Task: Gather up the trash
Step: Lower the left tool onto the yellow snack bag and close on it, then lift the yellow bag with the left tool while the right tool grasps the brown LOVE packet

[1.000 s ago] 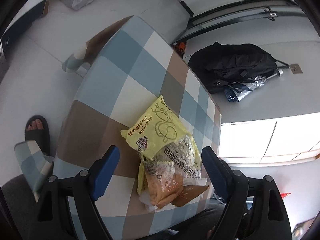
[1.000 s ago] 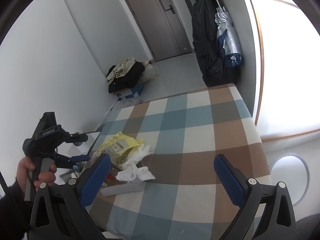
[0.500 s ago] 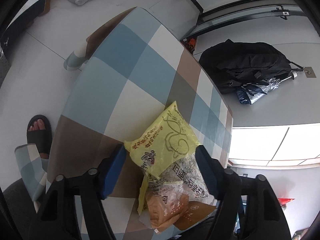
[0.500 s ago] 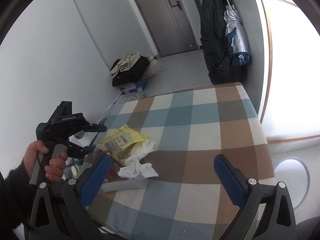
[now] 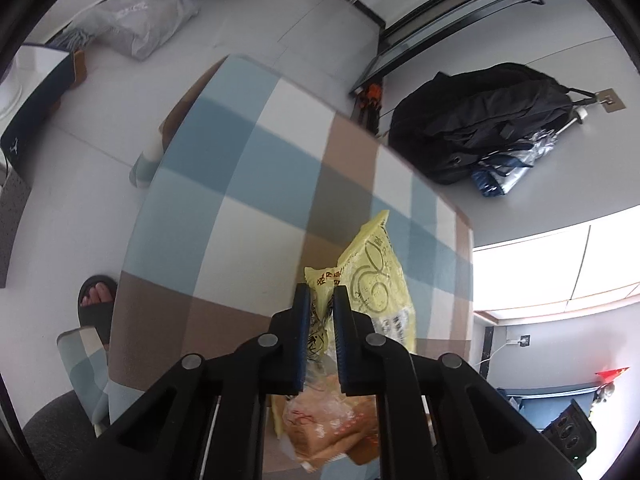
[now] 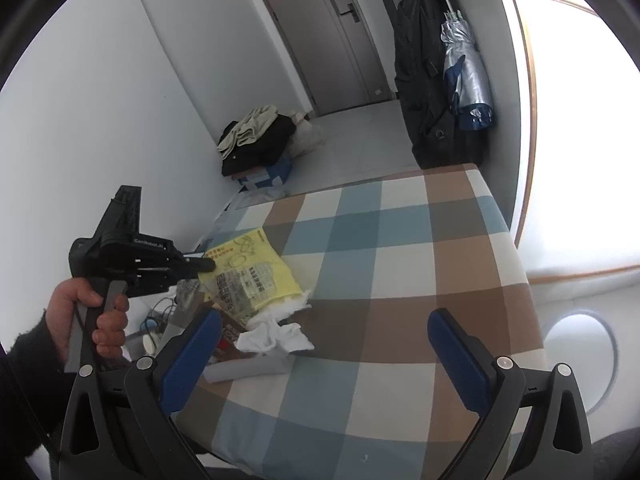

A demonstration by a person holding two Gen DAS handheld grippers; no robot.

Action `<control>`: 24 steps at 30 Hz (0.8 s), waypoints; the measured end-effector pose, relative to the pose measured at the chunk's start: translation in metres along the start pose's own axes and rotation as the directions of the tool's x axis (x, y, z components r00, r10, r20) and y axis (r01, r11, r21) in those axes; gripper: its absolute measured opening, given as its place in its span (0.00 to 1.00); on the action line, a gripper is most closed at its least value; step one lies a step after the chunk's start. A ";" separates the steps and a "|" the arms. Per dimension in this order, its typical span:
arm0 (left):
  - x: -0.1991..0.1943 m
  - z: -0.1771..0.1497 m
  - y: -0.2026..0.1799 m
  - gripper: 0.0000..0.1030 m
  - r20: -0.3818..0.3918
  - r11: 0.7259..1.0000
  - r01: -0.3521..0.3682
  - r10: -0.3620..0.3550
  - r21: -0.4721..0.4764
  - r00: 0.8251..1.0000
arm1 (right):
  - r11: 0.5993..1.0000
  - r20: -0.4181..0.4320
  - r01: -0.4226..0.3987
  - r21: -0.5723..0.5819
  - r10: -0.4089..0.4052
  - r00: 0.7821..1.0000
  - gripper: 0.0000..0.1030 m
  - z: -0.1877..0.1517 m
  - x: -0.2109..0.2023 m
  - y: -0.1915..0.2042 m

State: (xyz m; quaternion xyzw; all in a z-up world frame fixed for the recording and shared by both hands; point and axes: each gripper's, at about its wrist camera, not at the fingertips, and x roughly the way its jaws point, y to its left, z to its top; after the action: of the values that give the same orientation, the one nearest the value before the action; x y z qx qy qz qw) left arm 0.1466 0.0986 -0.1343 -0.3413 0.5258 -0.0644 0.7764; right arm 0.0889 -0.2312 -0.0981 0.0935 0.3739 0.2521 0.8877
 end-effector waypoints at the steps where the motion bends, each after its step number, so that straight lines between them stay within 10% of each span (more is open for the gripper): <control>1: -0.004 0.000 -0.004 0.06 0.013 1.000 0.001 -0.001 0.011 1.000 | 1.000 0.001 0.003 -0.001 -0.003 1.000 1.00 0.000 0.000 0.000; 16: -0.068 -0.011 -0.041 0.05 0.190 0.988 0.085 -0.108 0.126 0.976 | 0.999 0.016 -0.012 0.045 0.011 1.000 1.00 -0.008 -0.017 -0.001; 24: -0.099 -0.026 -0.022 0.05 0.235 0.982 0.110 -0.144 0.151 0.961 | 0.990 0.003 -0.001 -0.144 0.002 1.000 0.98 -0.014 -0.017 0.051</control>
State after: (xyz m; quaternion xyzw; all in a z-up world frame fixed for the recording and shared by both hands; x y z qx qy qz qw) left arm 0.0862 0.1154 -0.0502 -0.3256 0.3975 -0.1075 0.8511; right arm 0.0495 -0.1966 -0.0795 0.0296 0.3531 0.2790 0.8925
